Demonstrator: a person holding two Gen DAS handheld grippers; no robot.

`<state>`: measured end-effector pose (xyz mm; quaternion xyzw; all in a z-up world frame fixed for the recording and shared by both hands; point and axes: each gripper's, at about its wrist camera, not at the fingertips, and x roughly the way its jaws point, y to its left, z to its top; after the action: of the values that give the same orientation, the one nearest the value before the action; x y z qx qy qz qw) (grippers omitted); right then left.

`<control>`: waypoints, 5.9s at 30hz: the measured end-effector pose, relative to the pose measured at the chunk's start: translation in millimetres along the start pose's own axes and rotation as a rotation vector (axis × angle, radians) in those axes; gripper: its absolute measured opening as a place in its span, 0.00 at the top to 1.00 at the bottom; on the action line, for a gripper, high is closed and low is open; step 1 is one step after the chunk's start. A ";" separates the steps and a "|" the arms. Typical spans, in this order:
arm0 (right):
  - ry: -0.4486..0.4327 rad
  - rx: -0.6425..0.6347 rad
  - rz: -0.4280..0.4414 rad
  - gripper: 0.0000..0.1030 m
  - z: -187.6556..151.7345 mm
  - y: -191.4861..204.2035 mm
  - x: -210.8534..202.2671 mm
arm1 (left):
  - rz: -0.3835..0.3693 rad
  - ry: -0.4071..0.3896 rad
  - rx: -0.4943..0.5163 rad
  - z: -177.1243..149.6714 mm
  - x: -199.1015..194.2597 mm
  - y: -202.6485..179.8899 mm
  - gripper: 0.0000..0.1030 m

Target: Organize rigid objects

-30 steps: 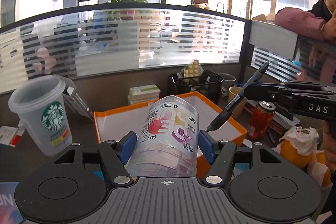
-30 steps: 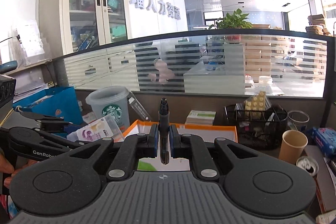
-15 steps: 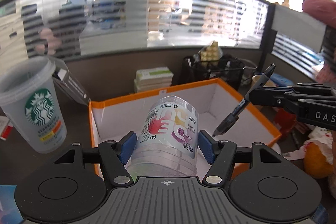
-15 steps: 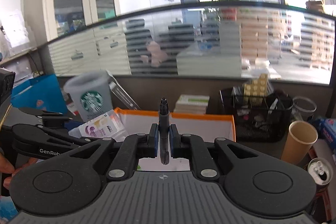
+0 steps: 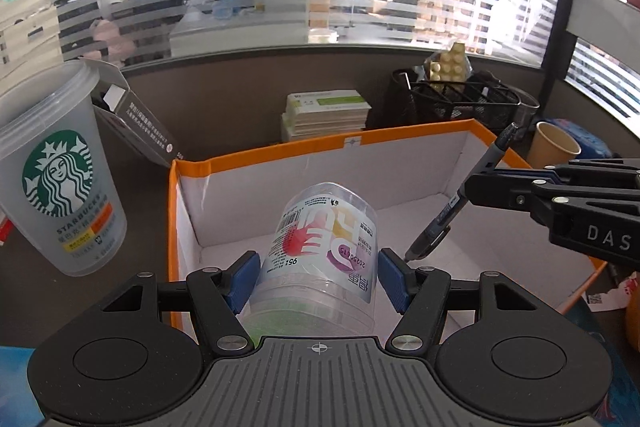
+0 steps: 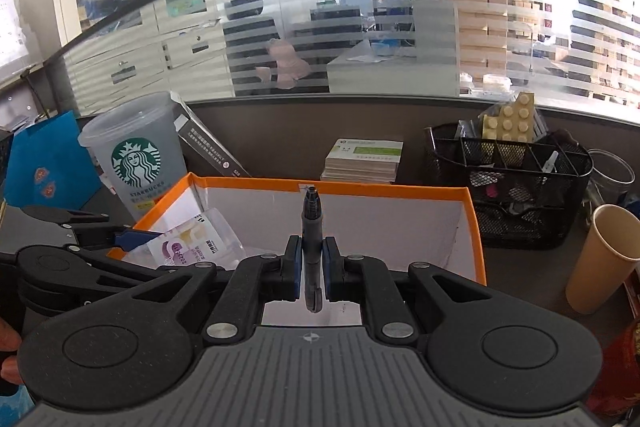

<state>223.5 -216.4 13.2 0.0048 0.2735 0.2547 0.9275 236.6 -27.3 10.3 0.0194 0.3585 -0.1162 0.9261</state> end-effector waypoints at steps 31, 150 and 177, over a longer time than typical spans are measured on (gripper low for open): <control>0.092 -0.238 -0.132 0.90 -4.2 26.9 37.7 | 0.082 0.091 0.059 12.4 35.7 -14.2 0.37; 0.187 0.231 -0.150 0.34 -148.1 -3.4 -77.4 | -0.072 0.074 0.138 -157.9 -66.1 -89.4 0.05; 0.155 -0.051 -0.209 0.62 -159.5 8.2 -83.4 | -0.079 0.020 0.129 -152.6 -46.3 -101.6 0.47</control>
<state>78.2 -269.6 -79.1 -0.0668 0.3368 0.1630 0.9250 79.6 -98.6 -67.2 0.0659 0.3599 -0.1753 0.9140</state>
